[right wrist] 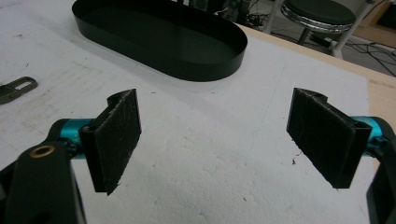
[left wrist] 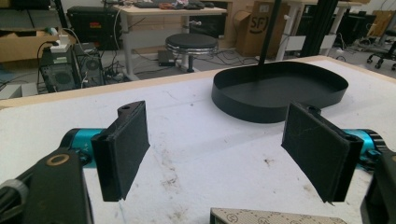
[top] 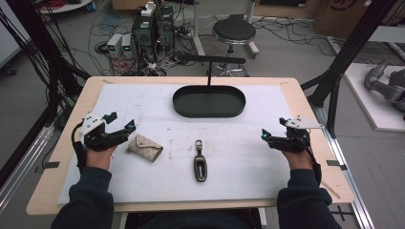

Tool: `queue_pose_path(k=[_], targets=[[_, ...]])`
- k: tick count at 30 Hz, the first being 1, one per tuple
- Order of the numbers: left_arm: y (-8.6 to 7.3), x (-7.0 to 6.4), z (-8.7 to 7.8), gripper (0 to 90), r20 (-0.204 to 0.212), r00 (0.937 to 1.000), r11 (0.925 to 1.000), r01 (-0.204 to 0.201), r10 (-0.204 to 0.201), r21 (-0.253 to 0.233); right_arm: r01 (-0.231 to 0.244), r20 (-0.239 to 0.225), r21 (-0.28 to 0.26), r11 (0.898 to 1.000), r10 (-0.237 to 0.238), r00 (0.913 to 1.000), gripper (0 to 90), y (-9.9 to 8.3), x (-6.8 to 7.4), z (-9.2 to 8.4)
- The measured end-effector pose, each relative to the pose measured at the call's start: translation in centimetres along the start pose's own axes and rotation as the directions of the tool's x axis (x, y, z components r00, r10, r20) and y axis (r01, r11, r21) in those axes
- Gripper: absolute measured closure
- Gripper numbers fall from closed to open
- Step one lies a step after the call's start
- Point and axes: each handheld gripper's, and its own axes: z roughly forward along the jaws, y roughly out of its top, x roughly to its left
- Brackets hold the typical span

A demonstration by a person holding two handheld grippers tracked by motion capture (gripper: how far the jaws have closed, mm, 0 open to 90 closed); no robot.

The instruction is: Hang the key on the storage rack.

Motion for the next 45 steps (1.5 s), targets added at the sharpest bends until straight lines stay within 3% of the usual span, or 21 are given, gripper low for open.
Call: queue_pose_path(k=[11, 18, 19, 21, 23, 24, 25, 26, 27, 28, 29, 31, 33, 34, 35, 37, 38, 39, 40, 42, 45], targets=[[-0.1, -0.2, 0.2, 22.8, -0.010, 0.9999, 0.9999, -0.002, 0.002, 0.015, -0.011, -0.058, -0.009, 1.000, 0.010, 0.9983, 18.1, 0.2, 1.1, 0.7], [-0.1, -0.2, 0.2, 22.9, -0.005, 0.9999, 0.9998, -0.010, 0.010, 0.016, 0.038, -0.117, -0.025, 0.999, -0.040, 0.9923, 18.1, 1.0, 3.5, 1.7], [-0.2, -0.2, 0.1, 22.9, -0.007, 0.9999, 0.9998, -0.009, 0.009, 0.017, 0.045, -0.150, -0.021, 0.999, -0.048, 0.9876, 18.1, 1.3, 4.6, 2.3], [-0.2, -0.2, 0.1, 22.9, -0.004, 0.9999, 0.9998, -0.010, 0.010, 0.019, 0.047, -0.160, -0.019, 0.999, -0.049, 0.9859, 18.1, 1.4, 5.0, 2.5], [-0.2, -0.2, 0.1, 23.0, -0.001, 0.9999, 0.9997, -0.011, 0.011, 0.020, 0.054, -0.210, -0.007, 0.999, -0.054, 0.9762, 18.1, 1.7, 6.8, 3.2], [-0.2, -0.2, 0.1, 23.0, -0.001, 0.9999, 0.9997, -0.010, 0.011, 0.020, 0.054, -0.210, -0.007, 0.999, -0.054, 0.9762, 18.1, 1.7, 6.8, 3.2], [-0.3, -0.1, 0.2, 22.9, -0.001, 0.9999, 0.9997, -0.011, 0.011, 0.021, 0.068, -0.240, 0.001, 0.998, -0.066, 0.9685, 18.1, 1.9, 8.0, 3.6], [-0.3, -0.1, 0.2, 22.9, 0.001, 0.9999, 0.9997, -0.010, 0.010, 0.022, 0.068, -0.240, 0.001, 0.998, -0.066, 0.9685, 18.1, 1.9, 8.0, 3.6], [-0.4, 0.0, 0.2, 22.9, 0.000, 1.0000, 0.9997, -0.007, 0.007, 0.025, 0.091, -0.272, 0.005, 0.996, -0.086, 0.9585, 18.1, 2.2, 9.3, 4.1], [-0.4, 0.0, 0.2, 22.9, 0.000, 1.0000, 0.9997, -0.007, 0.007, 0.025, 0.091, -0.272, 0.005, 0.996, -0.086, 0.9585, 18.1, 2.2, 9.3, 4.1], [-0.4, 0.0, 0.2, 22.9, -0.001, 1.0000, 0.9997, -0.003, 0.003, 0.024, 0.103, -0.294, 0.013, 0.995, -0.095, 0.9513, 18.1, 2.3, 10.1, 4.4], [-0.4, 0.1, 0.2, 23.0, -0.005, 1.0000, 0.9996, -0.003, 0.003, 0.027, 0.153, -0.355, 0.022, 0.988, -0.135, 0.9250, 18.1, 2.4, 12.5, 5.4], [-0.4, 0.2, 0.3, 23.0, -0.006, 1.0000, 0.9997, -0.001, 0.001, 0.026, 0.167, -0.393, 0.031, 0.985, -0.141, 0.9085, 18.1, 2.4, 14.0, 5.9], [-0.4, 0.2, 0.3, 23.0, -0.007, 1.0000, 0.9996, 0.000, 0.000, 0.027, 0.167, -0.393, 0.031, 0.985, -0.141, 0.9085, 18.1, 2.4, 14.0, 5.9], [-0.4, 0.2, 0.2, 23.0, -0.010, 1.0000, 0.9996, 0.001, 0.000, 0.028, 0.189, -0.415, 0.033, 0.981, -0.159, 0.8958, 18.1, 2.5, 15.2, 6.4], [-0.5, 0.2, 0.2, 23.0, -0.011, 0.9999, 0.9996, 0.002, -0.002, 0.029, 0.196, -0.425, 0.034, 0.980, -0.163, 0.8904, 18.1, 2.4, 15.8, 6.6], [-0.5, 0.3, 0.2, 23.1, -0.012, 0.9999, 0.9995, 0.000, 0.000, 0.031, 0.231, -0.450, 0.054, 0.971, -0.183, 0.8743, 18.1, 2.2, 16.9, 7.1], [-0.5, 0.3, 0.2, 23.1, -0.013, 0.9999, 0.9995, 0.000, 0.000, 0.030, 0.231, -0.450, 0.054, 0.971, -0.183, 0.8743, 18.1, 2.2, 16.9, 7.1], [-0.5, 0.3, 0.2, 23.1, -0.013, 0.9999, 0.9995, 0.000, 0.000, 0.031, 0.262, -0.468, 0.068, 0.963, -0.201, 0.8607, 18.1, 1.8, 17.9, 7.6], [-0.5, 0.3, 0.2, 23.1, -0.012, 0.9999, 0.9995, 0.001, -0.001, 0.031, 0.264, -0.476, 0.083, 0.961, -0.194, 0.8575, 18.1, 1.6, 18.2, 7.8], [-0.5, 0.3, 0.2, 23.1, -0.012, 0.9999, 0.9995, 0.001, -0.001, 0.031, 0.297, -0.480, 0.108, 0.949, -0.212, 0.8512, 18.1, 1.1, 18.8, 8.4]])
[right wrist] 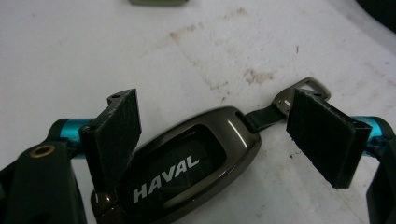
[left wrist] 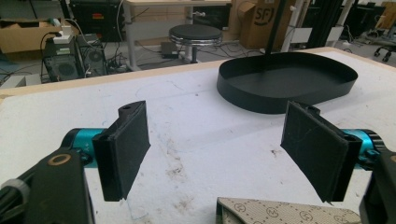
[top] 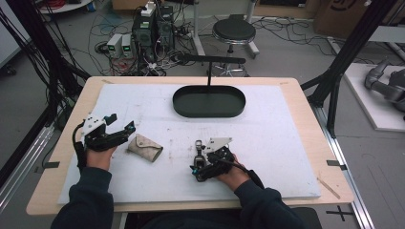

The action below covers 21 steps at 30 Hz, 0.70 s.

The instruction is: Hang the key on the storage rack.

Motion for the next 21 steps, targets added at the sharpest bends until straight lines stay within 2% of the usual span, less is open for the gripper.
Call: queue_pose_path(k=[1, 3, 7, 8, 9, 11, 14, 15, 16, 17, 18, 21], targets=[[0.0, 0.0, 0.0, 23.1, -0.001, 1.0000, 1.0000, -0.001, 0.001, 0.004, 0.003, 0.009, 0.032, 0.999, -0.003, 1.0000, 18.3, -0.2, 0.1, 0.4], [0.0, 0.0, 0.0, 23.1, 0.000, 1.0000, 1.0000, -0.004, 0.004, 0.006, -0.010, 0.002, 0.031, 0.999, 0.010, 0.9999, 18.5, -0.2, -0.1, 0.4], [0.0, 0.1, 0.0, 23.2, -0.003, 1.0000, 1.0000, -0.001, 0.001, 0.008, 0.001, 0.015, 0.037, 0.999, -0.002, 0.9999, 20.4, -0.3, -0.3, 0.2], [0.0, 0.1, 0.0, 23.1, -0.001, 1.0000, 1.0000, 0.001, -0.001, 0.007, 0.017, 0.015, 0.048, 0.999, -0.017, 0.9997, 25.8, -0.3, -0.6, -0.2], [0.0, 0.1, 0.0, 23.1, -0.003, 1.0000, 1.0000, 0.003, -0.003, 0.007, 0.017, 0.015, 0.048, 0.999, -0.017, 0.9997, 25.8, -0.3, -0.6, -0.2], [0.0, 0.2, 0.0, 23.1, -0.005, 1.0000, 1.0000, 0.001, -0.001, 0.008, 0.030, 0.072, 0.082, 0.996, -0.036, 0.9967, 26.4, -0.4, -1.4, -1.0], [-0.1, 0.2, 0.0, 23.2, -0.005, 1.0000, 1.0000, 0.005, -0.005, 0.008, 0.015, 0.099, 0.101, 0.995, -0.025, 0.9948, 28.4, -0.6, -2.2, -1.6], [-0.1, 0.2, 0.0, 23.2, -0.006, 1.0000, 0.9999, 0.002, -0.002, 0.011, -0.016, 0.131, 0.111, 0.994, 0.001, 0.9914, 28.4, -0.9, -2.8, -2.1], [-0.1, 0.2, 0.0, 23.2, -0.006, 1.0000, 0.9999, 0.002, -0.002, 0.011, -0.036, 0.142, 0.105, 0.994, 0.021, 0.9897, 28.4, -1.0, -3.1, -2.3], [-0.1, 0.2, 0.0, 23.2, -0.005, 1.0000, 0.9999, 0.002, -0.002, 0.012, -0.036, 0.142, 0.105, 0.994, 0.021, 0.9897, 28.4, -1.0, -3.1, -2.3], [-0.1, 0.2, 0.0, 23.2, -0.005, 1.0000, 0.9999, 0.002, -0.002, 0.012, -0.082, 0.151, 0.107, 0.991, 0.065, 0.9863, 30.3, -1.1, -3.3, -2.5], [-0.1, 0.2, 0.0, 23.1, -0.004, 1.0000, 0.9999, 0.003, -0.003, 0.011, -0.082, 0.135, 0.122, 0.989, 0.065, 0.9886, 33.7, -1.2, -3.0, -2.1]])
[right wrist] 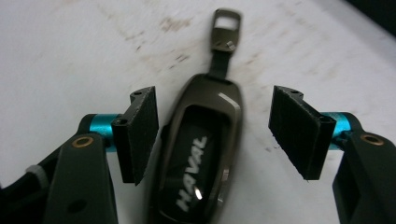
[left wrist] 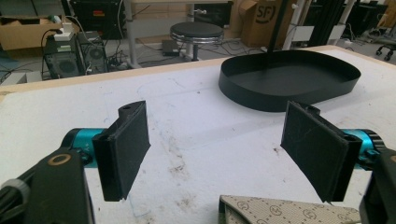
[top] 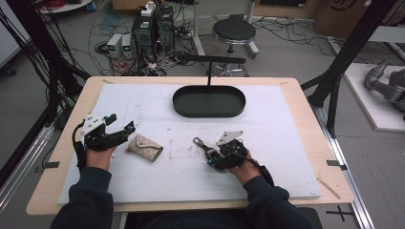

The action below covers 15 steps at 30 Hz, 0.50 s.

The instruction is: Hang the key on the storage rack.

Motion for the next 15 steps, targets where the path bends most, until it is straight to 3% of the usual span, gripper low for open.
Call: queue_pose_path(k=[3, 6, 9, 15], targets=[[0.0, 0.0, 0.0, 23.1, -0.002, 1.0000, 1.0000, 0.000, 0.000, 0.001, 0.015, -0.018, 0.044, 0.999, -0.014, 0.9997, 34.4, 0.0, 0.7, 0.8], [0.0, 0.0, 0.0, 23.2, -0.001, 1.0000, 1.0000, 0.003, -0.003, 0.000, -0.007, -0.023, 0.047, 0.999, 0.008, 0.9997, 35.8, -0.1, 0.7, 0.9], [0.0, 0.0, 0.0, 23.2, -0.001, 1.0000, 1.0000, 0.003, -0.003, -0.001, -0.015, -0.053, 0.055, 0.998, 0.018, 0.9984, 48.9, -0.1, 0.5, 0.7], [0.0, 0.0, 0.0, 23.2, -0.002, 1.0000, 1.0000, 0.002, -0.002, -0.001, -0.008, -0.024, 0.059, 0.998, 0.010, 0.9997, 47.1, -0.2, -0.4, 0.5]])
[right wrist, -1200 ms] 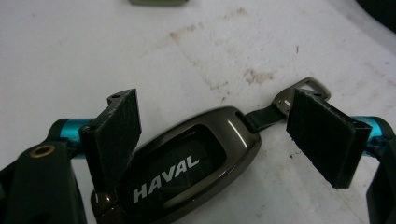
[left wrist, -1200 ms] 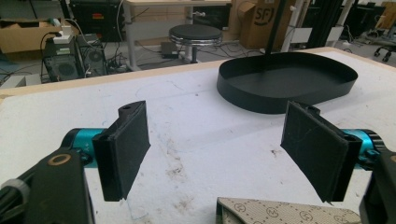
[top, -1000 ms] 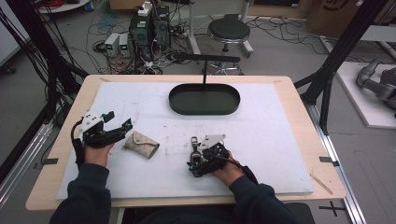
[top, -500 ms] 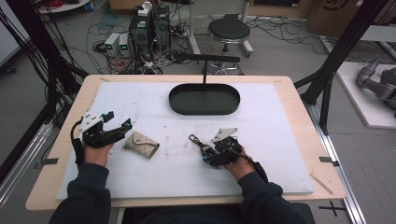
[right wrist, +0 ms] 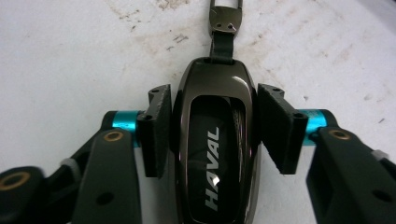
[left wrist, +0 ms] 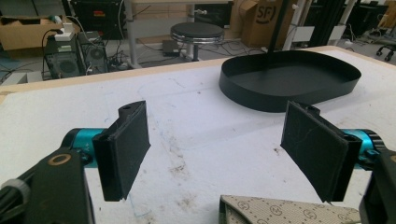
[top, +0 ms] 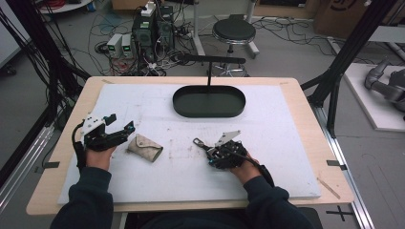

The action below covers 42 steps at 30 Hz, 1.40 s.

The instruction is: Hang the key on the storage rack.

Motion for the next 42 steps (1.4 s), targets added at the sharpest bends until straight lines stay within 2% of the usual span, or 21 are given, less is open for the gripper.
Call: queue_pose_path(k=[1, 2, 3, 4, 5, 8, 10, 14, 18, 23, 25, 28, 30, 32, 33, 34, 36, 38, 39, 41, 42], targets=[[0.0, 0.0, 0.0, 23.2, 0.001, 1.0000, 1.0000, -0.001, 0.001, 0.001, -0.010, -0.008, -0.003, 1.000, 0.010, 0.9999, 40.0, -0.1, -0.2, 0.1], [0.0, 0.0, 0.0, 23.2, 0.002, 1.0000, 1.0000, -0.001, 0.001, 0.004, -0.010, -0.008, -0.003, 1.000, 0.010, 0.9999, 40.0, -0.1, -0.2, 0.1], [0.0, 0.0, 0.1, 23.2, 0.002, 1.0000, 1.0000, -0.003, 0.003, 0.005, -0.004, 0.014, -0.006, 1.000, 0.004, 0.9999, 32.5, -0.1, -0.4, 0.3], [0.0, -0.1, 0.1, 23.3, 0.003, 1.0000, 1.0000, -0.002, 0.002, 0.006, -0.018, 0.017, -0.007, 1.000, 0.018, 0.9997, 31.3, -0.1, -0.6, 0.4], [0.0, -0.1, 0.1, 23.3, 0.003, 1.0000, 1.0000, -0.001, 0.001, 0.006, -0.045, -0.021, 0.005, 0.999, 0.045, 0.9988, 30.7, -0.2, -0.9, 0.4], [0.0, -0.1, 0.1, 23.4, 0.004, 1.0000, 1.0000, -0.003, 0.003, 0.008, -0.042, -0.022, 0.010, 0.999, 0.042, 0.9989, 32.2, -0.1, -0.9, 0.4], [0.0, -0.1, 0.1, 23.4, 0.005, 1.0000, 1.0000, -0.001, 0.001, 0.007, -0.032, -0.029, 0.008, 0.999, 0.032, 0.9991, 49.1, 0.0, -0.6, 0.1], [0.0, -0.1, 0.1, 23.5, 0.002, 1.0000, 1.0000, -0.001, 0.001, 0.010, -0.056, -0.024, 0.036, 0.998, 0.057, 0.9981, 49.6, 0.3, -0.5, 0.1], [0.0, -0.1, 0.1, 23.5, 0.003, 1.0000, 0.9999, -0.003, 0.003, 0.012, -0.031, -0.002, 0.038, 0.999, 0.031, 0.9995, 49.8, 0.5, -0.2, 0.0], [-0.1, 0.0, 0.1, 23.5, 0.000, 1.0000, 0.9999, 0.000, 0.000, 0.014, -0.013, 0.050, -0.041, 0.999, 0.016, 0.9986, 49.9, 1.4, -0.9, -1.9], [-0.1, -0.1, 0.1, 23.5, 0.000, 1.0000, 0.9999, 0.000, 0.000, 0.016, -0.016, 0.057, -0.050, 0.999, 0.019, 0.9982, 49.9, 1.6, -1.1, -2.2], [0.0, -0.1, 0.1, 23.6, 0.001, 1.0000, 0.9999, -0.004, 0.004, 0.016, -0.009, 0.112, -0.097, 0.995, 0.020, 0.9935, 49.9, 2.4, -2.2, -3.7], [0.0, -0.1, 0.1, 23.6, 0.001, 1.0000, 0.9999, -0.002, 0.002, 0.016, -0.020, 0.121, -0.113, 0.993, 0.033, 0.9921, 49.9, 2.7, -2.6, -4.1], [-0.1, -0.1, 0.1, 23.6, 0.001, 1.0000, 0.9999, -0.001, 0.001, 0.017, -0.026, 0.142, -0.140, 0.990, 0.046, 0.9889, 49.9, 3.2, -3.5, -4.8], [-0.1, -0.1, 0.2, 23.7, 0.003, 1.0000, 0.9998, -0.002, 0.002, 0.018, -0.044, 0.160, -0.173, 0.984, 0.072, 0.9845, 49.9, 4.0, -4.6, -5.8], [-0.1, -0.1, 0.2, 23.7, 0.004, 1.0000, 0.9998, -0.002, 0.002, 0.020, -0.044, 0.160, -0.173, 0.984, 0.072, 0.9845, 49.9, 4.0, -4.6, -5.8], [-0.1, -0.1, 0.2, 23.7, 0.005, 1.0000, 0.9998, 0.000, 0.000, 0.021, -0.060, 0.191, -0.210, 0.976, 0.101, 0.9763, 49.9, 5.3, -6.0, -6.9], [-0.1, -0.1, 0.2, 23.7, 0.004, 1.0000, 0.9998, 0.001, -0.001, 0.021, -0.070, 0.195, -0.222, 0.972, 0.114, 0.9742, 49.8, 5.8, -6.5, -7.4], [-0.1, -0.1, 0.2, 23.7, 0.005, 1.0000, 0.9998, 0.000, 0.000, 0.022, -0.070, 0.222, -0.243, 0.967, 0.126, 0.9668, 49.8, 6.9, -7.6, -8.1], [-0.1, -0.1, 0.2, 23.7, 0.006, 1.0000, 0.9998, 0.000, 0.000, 0.021, -0.069, 0.230, -0.249, 0.966, 0.129, 0.9646, 49.8, 7.3, -8.0, -8.4], [-0.1, -0.1, 0.2, 23.8, 0.005, 1.0000, 0.9998, 0.001, -0.001, 0.021, -0.073, 0.257, -0.267, 0.961, 0.144, 0.9556, 49.8, 8.3, -9.3, -8.9]])
